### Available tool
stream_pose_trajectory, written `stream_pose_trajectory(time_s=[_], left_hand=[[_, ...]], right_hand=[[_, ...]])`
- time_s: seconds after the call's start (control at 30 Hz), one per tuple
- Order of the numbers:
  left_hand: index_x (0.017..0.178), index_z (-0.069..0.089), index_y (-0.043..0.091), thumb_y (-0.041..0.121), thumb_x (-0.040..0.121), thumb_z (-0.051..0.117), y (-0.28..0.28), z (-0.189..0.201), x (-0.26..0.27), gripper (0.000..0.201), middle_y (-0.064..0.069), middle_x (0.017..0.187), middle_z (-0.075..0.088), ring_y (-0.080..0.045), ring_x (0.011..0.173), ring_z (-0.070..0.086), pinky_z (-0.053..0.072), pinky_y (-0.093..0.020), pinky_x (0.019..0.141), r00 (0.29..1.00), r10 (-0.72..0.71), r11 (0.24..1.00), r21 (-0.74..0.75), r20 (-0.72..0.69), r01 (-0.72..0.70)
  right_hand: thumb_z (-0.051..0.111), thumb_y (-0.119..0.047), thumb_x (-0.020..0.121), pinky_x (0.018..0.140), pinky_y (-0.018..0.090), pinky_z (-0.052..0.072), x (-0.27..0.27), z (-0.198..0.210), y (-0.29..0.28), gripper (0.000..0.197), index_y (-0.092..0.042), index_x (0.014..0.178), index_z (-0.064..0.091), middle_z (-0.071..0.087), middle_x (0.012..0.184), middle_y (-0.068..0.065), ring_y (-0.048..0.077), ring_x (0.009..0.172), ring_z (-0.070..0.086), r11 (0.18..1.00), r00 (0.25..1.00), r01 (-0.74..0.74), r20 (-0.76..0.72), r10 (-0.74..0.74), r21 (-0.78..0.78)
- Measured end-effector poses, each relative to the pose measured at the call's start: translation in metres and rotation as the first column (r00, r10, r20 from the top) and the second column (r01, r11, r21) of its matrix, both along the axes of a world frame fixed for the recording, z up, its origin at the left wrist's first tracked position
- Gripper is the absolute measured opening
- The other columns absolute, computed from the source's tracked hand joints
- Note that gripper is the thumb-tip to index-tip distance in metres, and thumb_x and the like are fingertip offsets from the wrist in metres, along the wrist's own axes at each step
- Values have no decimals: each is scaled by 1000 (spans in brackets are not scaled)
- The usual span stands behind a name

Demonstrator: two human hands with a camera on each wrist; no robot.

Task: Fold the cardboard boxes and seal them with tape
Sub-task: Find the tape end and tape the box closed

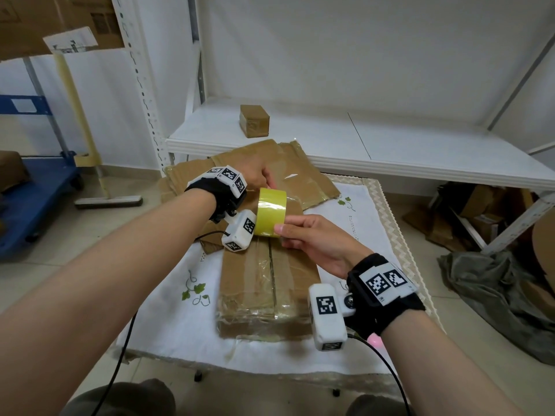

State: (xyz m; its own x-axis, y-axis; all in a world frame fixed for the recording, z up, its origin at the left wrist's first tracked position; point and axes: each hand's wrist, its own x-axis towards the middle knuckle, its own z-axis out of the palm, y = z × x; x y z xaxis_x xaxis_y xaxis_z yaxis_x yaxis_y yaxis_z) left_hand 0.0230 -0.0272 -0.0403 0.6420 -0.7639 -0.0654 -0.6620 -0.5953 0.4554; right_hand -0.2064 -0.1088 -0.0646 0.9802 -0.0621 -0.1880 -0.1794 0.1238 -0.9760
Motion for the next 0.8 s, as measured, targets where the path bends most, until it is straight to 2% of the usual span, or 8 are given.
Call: stream_pose_trajectory(time_s=[0.13,0.23,0.37,0.47,0.53,0.63,0.73,0.8], left_hand=[[100,79,20,18,88,74,-1,1,0,13,7,95,72,-3,85,57,38,-14,65,1000,-11,1000,20,-18,11],[100,78,19,23,88,74,1,-6,3,13,5,94,73,-5,84,59,41,-19,71,999,-19,1000,13,-35,20],[105,75,9,18,92,71,2,-16,6,17,-10,105,73,-19,93,62,41,-21,75,990,-16,999,-44,-142,10],[108,74,8,20,93,70,3,-16,4,20,-2,98,68,-13,93,56,39,-20,70,991,-10,999,-37,-137,5],[95,71,11,19,90,73,4,-17,5,9,2,88,65,-12,87,56,40,-19,68,991,5,998,-68,-134,-14],[76,61,21,17,87,76,6,-20,5,19,7,77,62,-12,78,57,42,-16,65,994,4,994,-108,-109,-16],[70,68,23,29,84,80,13,-25,8,19,1,80,70,-18,82,64,50,-29,78,994,18,988,-152,-109,-35],[66,70,25,31,84,80,17,-26,5,21,2,76,71,-16,79,65,50,-30,76,994,31,984,-172,-103,-49]], right_hand=[[64,-8,96,92,26,46,1,1,0,34,5,127,65,69,122,14,6,91,63,1000,1000,0,0,0,-4],[64,-7,96,91,24,47,1,0,0,33,5,127,65,69,124,15,6,91,64,1000,1000,-6,-8,6,-10],[63,-7,96,89,21,48,1,-1,1,32,5,126,65,71,116,8,4,90,65,1000,1000,-19,-18,19,-14],[64,-8,96,90,22,48,1,-1,1,33,5,126,65,71,117,8,5,91,65,1000,1000,-19,-18,19,-13],[64,-8,96,90,22,47,0,-1,0,33,6,127,65,70,118,9,6,92,64,1000,1000,-20,-18,20,-11],[64,-8,96,90,21,48,0,-1,1,35,7,128,63,68,126,16,7,94,64,1000,1000,-17,-15,17,-15],[63,-8,96,90,20,48,0,0,2,35,7,128,63,66,132,19,8,96,63,1000,1000,-17,-11,17,-21],[64,-8,96,92,21,48,0,0,2,35,6,128,63,66,132,19,8,97,64,1000,1000,-21,-11,21,-23]])
